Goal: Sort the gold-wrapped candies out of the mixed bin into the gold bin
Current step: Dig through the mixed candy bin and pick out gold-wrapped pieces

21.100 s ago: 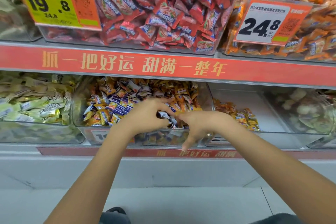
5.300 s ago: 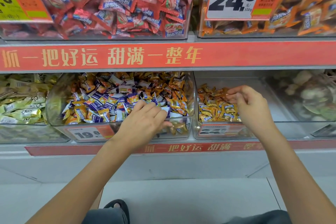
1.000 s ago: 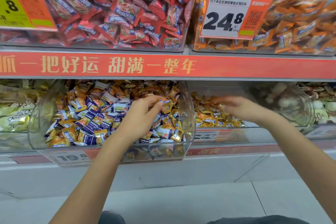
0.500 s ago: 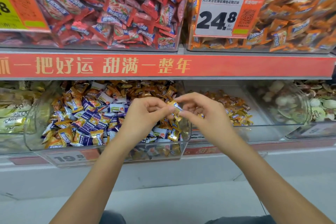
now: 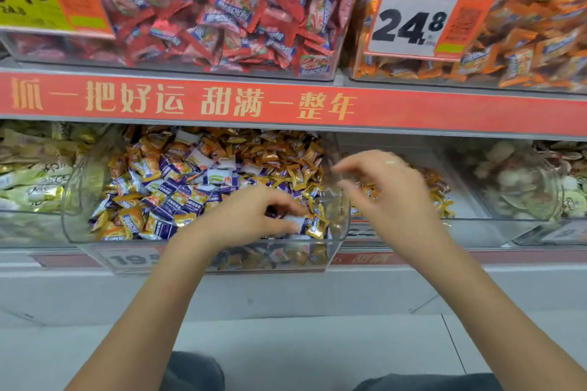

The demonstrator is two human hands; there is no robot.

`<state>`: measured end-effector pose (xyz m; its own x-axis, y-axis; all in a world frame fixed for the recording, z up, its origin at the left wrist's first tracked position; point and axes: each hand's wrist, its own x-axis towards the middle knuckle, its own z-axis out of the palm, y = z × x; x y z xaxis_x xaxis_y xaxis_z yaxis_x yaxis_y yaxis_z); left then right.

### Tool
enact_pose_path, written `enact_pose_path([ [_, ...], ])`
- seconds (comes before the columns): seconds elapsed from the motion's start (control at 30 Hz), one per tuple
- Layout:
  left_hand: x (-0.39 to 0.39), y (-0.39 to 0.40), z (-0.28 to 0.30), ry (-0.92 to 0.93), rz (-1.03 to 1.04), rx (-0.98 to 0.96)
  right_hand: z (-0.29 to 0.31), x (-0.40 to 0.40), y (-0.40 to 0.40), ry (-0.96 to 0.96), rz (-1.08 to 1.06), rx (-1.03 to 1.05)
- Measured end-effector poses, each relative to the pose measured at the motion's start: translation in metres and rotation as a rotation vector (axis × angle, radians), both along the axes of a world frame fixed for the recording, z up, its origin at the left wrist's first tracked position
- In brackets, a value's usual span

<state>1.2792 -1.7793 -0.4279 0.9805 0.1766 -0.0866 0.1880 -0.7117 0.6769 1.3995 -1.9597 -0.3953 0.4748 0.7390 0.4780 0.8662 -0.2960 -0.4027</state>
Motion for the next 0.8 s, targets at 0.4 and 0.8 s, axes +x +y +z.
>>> enact_pose_path([
  [0.4, -0.01, 0.027, -0.013, 0.016, -0.008, 0.257, 0.006, -0.004, 0.097, -0.226, 0.277, -1.408],
  [0.8, -0.015, 0.025, -0.013, -0.066, 0.044, 0.318, 0.011, 0.008, 0.097, 0.111, 0.307, -1.057],
])
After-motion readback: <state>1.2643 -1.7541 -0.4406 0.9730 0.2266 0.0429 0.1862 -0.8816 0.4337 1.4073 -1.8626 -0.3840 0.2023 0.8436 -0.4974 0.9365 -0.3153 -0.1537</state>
